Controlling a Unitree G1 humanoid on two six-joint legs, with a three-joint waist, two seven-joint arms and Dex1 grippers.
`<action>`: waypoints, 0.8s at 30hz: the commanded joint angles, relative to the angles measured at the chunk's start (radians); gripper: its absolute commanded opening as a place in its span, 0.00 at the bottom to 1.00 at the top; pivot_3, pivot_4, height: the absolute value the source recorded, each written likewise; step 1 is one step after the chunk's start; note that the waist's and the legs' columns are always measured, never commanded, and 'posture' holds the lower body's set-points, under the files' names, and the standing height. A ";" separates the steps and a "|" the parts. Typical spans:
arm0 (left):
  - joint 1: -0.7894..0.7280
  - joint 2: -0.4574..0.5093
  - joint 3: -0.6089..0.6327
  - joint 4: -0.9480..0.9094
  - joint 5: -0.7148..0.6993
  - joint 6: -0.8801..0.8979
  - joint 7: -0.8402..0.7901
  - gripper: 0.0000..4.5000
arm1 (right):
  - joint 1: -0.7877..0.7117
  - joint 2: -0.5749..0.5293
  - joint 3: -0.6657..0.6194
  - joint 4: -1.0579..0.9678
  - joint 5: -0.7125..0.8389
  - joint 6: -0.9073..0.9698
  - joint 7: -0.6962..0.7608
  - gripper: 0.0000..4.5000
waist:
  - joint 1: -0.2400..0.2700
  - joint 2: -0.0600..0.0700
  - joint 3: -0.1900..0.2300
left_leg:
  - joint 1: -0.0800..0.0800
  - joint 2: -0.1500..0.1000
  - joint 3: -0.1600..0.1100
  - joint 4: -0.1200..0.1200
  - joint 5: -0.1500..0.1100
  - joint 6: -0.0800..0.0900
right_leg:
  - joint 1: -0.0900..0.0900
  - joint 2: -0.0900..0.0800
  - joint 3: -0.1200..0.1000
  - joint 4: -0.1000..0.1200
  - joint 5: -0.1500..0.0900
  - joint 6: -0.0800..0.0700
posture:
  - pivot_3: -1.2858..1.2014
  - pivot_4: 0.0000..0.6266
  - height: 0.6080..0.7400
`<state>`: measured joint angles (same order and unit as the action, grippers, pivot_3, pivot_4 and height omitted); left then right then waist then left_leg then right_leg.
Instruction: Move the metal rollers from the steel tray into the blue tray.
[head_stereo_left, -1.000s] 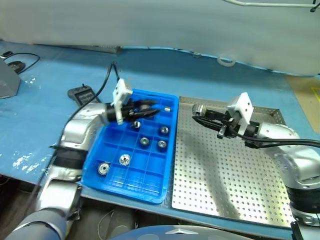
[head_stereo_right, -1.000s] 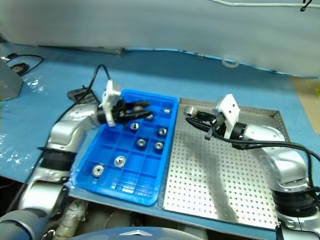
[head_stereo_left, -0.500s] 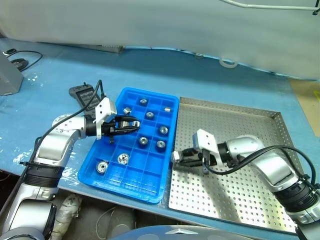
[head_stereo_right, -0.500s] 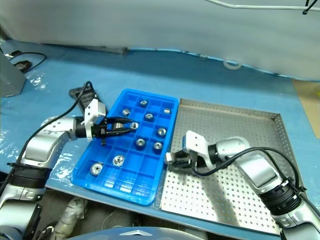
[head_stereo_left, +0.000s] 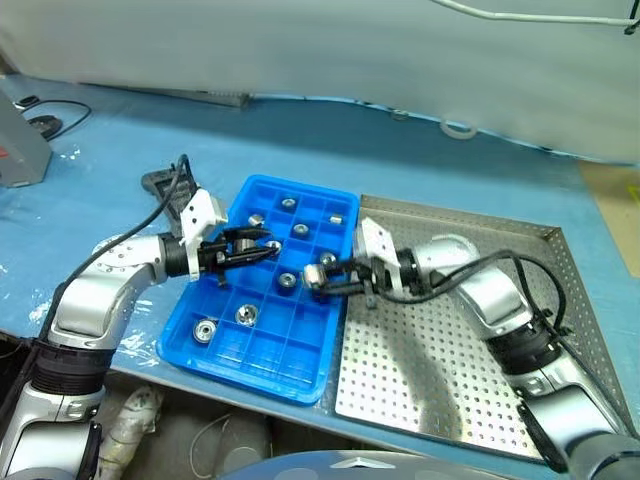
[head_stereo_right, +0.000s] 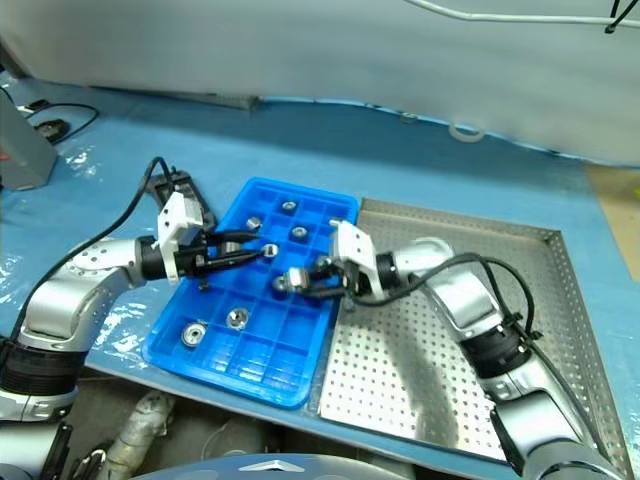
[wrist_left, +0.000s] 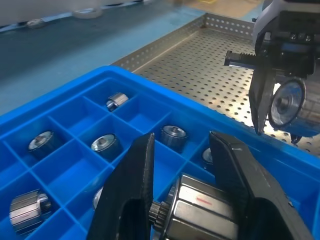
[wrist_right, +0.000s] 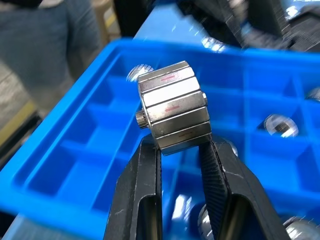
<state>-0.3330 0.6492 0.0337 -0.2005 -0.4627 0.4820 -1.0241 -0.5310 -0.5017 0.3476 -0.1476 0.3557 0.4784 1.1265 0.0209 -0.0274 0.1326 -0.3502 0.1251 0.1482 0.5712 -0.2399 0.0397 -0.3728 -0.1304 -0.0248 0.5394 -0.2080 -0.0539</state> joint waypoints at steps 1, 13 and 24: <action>0.013 0.001 0.015 -0.004 0.007 -0.021 0.025 0.30 | 0.024 -0.005 0.035 -0.054 -0.005 0.041 -0.001 0.15 | 0.006 0.000 0.000 | -0.001 0.001 0.000 0.000 0.000 0.000 | -0.001 0.001 0.000 0.000 0.000 0.000 | 0.53 0.24 1.00; -0.068 -0.041 -0.022 -0.084 -0.040 0.115 0.123 0.30 | 0.051 -0.010 0.078 -0.118 0.081 0.225 0.064 0.15 | 0.020 -0.003 0.001 | 0.006 0.009 0.000 -0.005 0.003 -0.013 | 0.001 0.007 0.000 -0.001 0.002 -0.003 | 0.52 0.24 1.00; -0.051 -0.035 -0.017 -0.154 -0.076 0.179 0.157 0.30 | 0.090 0.043 0.057 -0.190 0.252 0.484 -0.006 0.15 | 0.022 -0.003 0.001 | 0.004 0.009 0.001 -0.008 0.006 -0.012 | -0.003 0.008 -0.001 -0.001 0.002 -0.003 | 0.53 0.24 1.00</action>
<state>-0.3806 0.6061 -0.0048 -0.3093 -0.5170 0.6576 -0.8690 -0.4428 -0.4702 0.4287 -0.2951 0.5736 0.9497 1.1397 0.0433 -0.0306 0.1337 -0.3453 0.1345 0.1495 0.5630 -0.2338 0.0268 -0.3748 -0.1224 -0.0254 0.5385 -0.2060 -0.0565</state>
